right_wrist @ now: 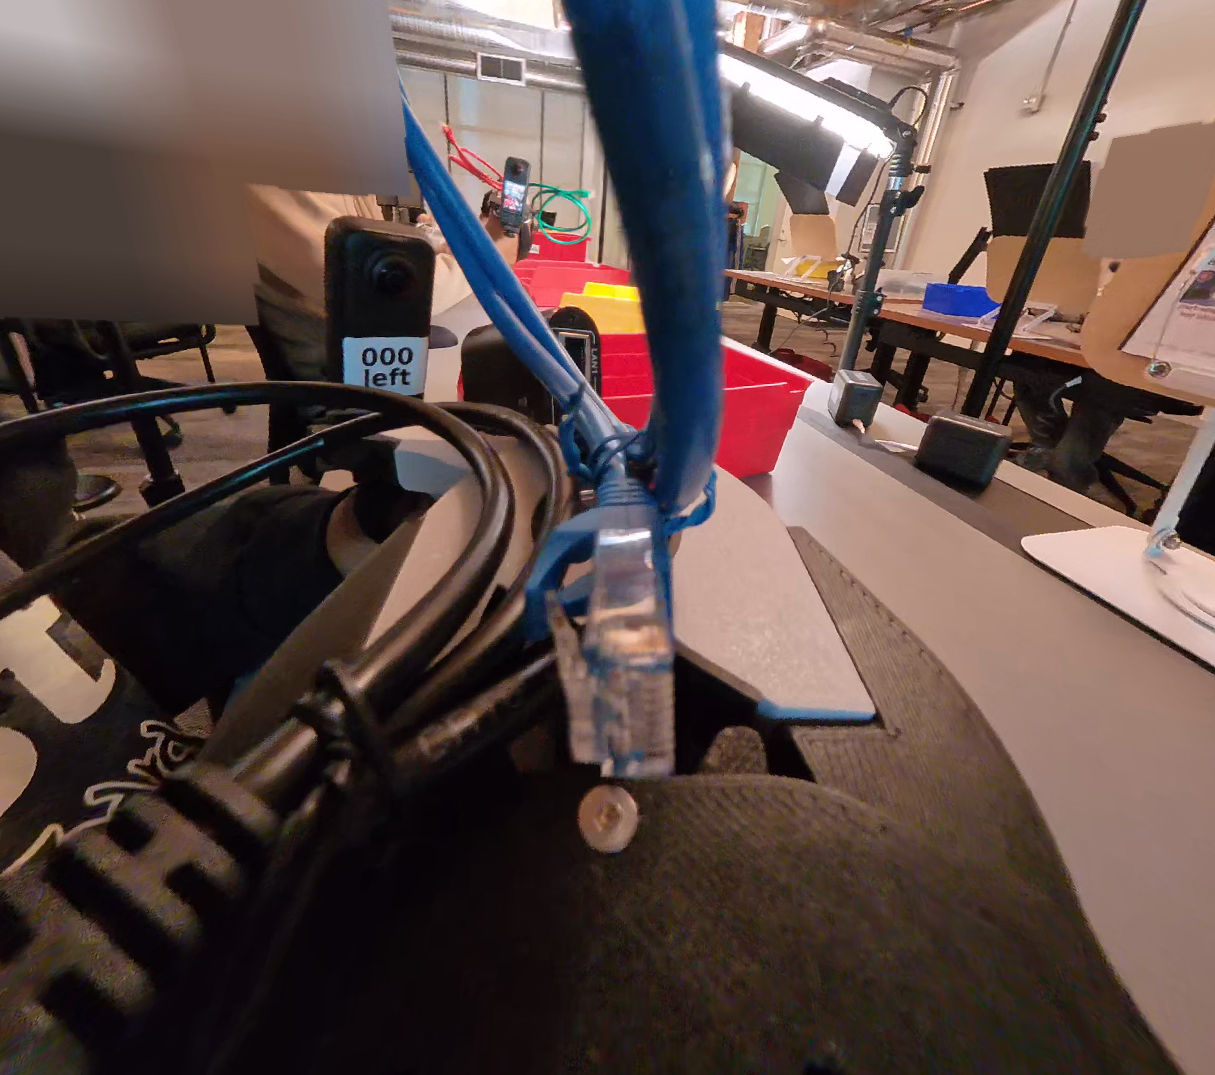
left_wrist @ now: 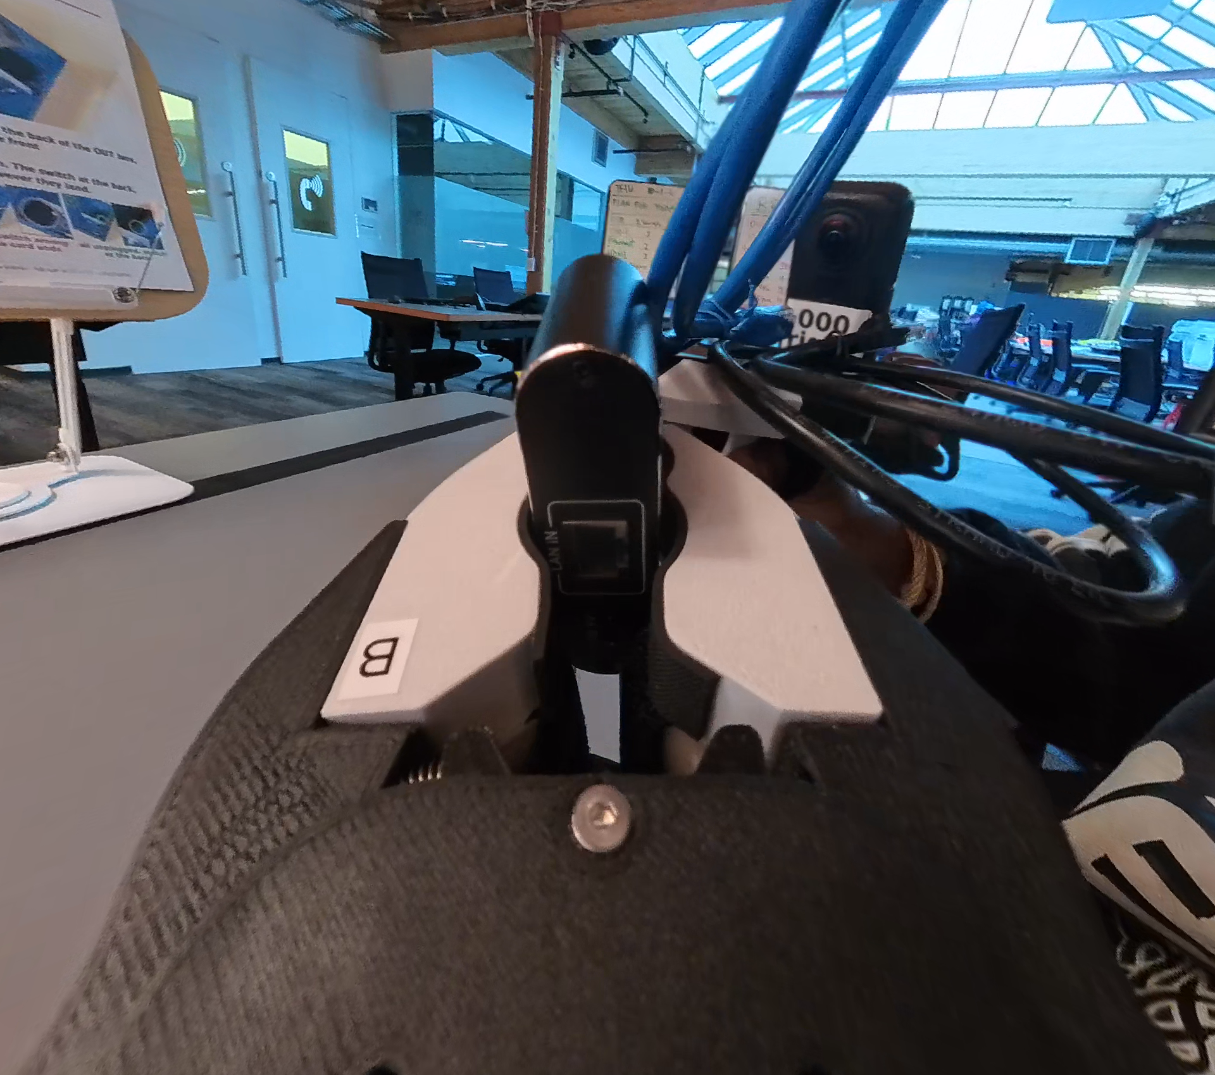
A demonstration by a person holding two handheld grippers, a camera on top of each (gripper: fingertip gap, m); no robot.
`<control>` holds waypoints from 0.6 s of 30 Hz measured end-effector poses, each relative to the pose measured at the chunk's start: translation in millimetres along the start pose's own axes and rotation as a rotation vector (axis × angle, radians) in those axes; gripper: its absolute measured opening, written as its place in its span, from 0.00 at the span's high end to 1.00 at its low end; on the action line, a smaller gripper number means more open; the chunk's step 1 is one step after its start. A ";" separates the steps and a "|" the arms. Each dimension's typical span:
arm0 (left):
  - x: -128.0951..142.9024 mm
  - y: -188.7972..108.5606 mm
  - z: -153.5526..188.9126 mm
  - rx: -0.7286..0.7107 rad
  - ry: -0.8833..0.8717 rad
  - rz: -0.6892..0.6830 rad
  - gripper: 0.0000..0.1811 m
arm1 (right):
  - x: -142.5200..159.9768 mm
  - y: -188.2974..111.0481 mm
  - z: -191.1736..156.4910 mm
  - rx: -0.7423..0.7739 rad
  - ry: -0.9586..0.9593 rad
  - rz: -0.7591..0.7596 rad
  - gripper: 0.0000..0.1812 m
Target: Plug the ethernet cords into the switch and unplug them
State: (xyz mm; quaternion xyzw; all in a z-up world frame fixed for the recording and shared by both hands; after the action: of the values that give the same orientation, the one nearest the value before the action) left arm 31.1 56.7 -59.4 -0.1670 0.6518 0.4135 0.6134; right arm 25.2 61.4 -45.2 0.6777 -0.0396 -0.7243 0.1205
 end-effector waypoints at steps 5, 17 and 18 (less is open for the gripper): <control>-6.7 -1.8 -3.5 -0.051 0.033 0.045 0.85 | -4.1 5.4 0.9 0.041 0.042 0.031 0.90; -19.4 -12.7 -6.3 0.033 -0.207 0.180 0.85 | -17.7 -18.6 37.8 0.234 -0.093 -0.140 0.93; -18.3 -13.3 -8.3 0.034 -0.236 0.175 0.85 | -15.0 -19.0 36.2 0.225 -0.098 -0.169 0.92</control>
State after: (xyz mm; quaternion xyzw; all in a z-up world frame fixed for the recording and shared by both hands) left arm 38.7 37.2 -47.4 -0.0493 0.5941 0.4709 0.6503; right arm -12.2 79.3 -32.0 0.6518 -0.0691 -0.7549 -0.0199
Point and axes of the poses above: each gripper's, where its closed fingertips meet, y out along the fingers, x out of its underside, z = x × y across the jaws, the point moved 1 cm from there along -y, back along the fingers, and after that the axes turned 5 degrees about z, right-handed, at the moved point
